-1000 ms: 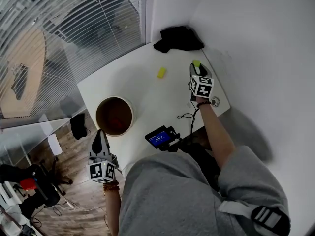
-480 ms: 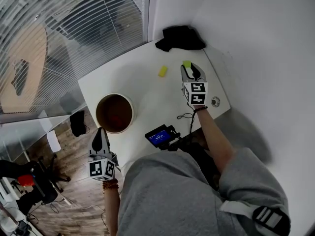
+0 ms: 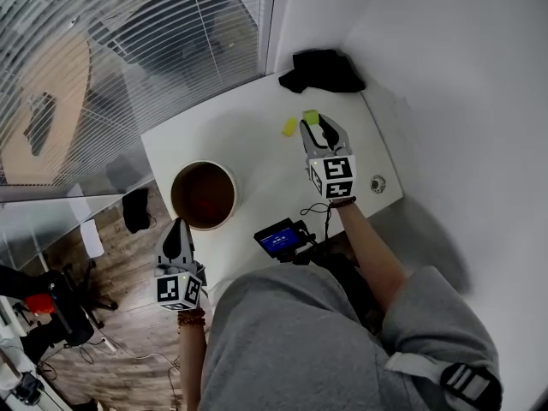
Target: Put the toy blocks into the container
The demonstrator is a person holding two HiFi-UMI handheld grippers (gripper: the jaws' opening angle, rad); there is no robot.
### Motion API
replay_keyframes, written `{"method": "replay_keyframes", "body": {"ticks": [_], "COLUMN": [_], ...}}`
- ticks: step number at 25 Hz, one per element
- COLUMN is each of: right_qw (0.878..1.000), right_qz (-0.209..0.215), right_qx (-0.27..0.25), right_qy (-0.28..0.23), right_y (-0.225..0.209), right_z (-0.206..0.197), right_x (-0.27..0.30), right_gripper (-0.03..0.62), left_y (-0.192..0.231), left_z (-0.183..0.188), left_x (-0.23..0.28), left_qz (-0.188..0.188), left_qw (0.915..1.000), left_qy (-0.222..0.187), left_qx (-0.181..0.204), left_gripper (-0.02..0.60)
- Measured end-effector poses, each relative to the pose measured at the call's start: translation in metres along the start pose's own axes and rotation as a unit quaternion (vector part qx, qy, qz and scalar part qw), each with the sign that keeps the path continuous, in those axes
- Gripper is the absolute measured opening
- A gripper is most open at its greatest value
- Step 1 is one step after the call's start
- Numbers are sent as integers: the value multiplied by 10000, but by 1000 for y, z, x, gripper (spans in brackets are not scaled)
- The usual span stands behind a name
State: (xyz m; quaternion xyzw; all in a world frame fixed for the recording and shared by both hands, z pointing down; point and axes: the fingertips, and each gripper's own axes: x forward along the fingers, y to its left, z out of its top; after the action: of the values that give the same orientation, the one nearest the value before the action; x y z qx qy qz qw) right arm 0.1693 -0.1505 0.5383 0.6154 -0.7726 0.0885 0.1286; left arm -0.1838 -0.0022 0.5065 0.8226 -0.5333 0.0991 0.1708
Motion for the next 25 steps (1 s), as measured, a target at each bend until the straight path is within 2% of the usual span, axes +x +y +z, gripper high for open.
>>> {"method": "replay_keyframes", "body": {"ticks": [12,17,25], "right_qw": [9923,9842,9680], "right_qz": [1063,1579,2328], "right_qx": [-392,-399,-527], "right_qy": [-507,-695,-775], "right_y": [87,128,190], "right_z": [46,68,77], "right_x": [-17,-24,-39], "right_gripper": [158,158,158], "left_y": [-5,-2,-2], "left_z": [-7,-9,-8], "left_x": [4,1,2], "left_qz": [21,54,80], "left_qw": [10000,10000,9999], "left_qy": [16,20,24], "left_qx": [-6,-37,-55], "left_gripper": [8,8,8]}}
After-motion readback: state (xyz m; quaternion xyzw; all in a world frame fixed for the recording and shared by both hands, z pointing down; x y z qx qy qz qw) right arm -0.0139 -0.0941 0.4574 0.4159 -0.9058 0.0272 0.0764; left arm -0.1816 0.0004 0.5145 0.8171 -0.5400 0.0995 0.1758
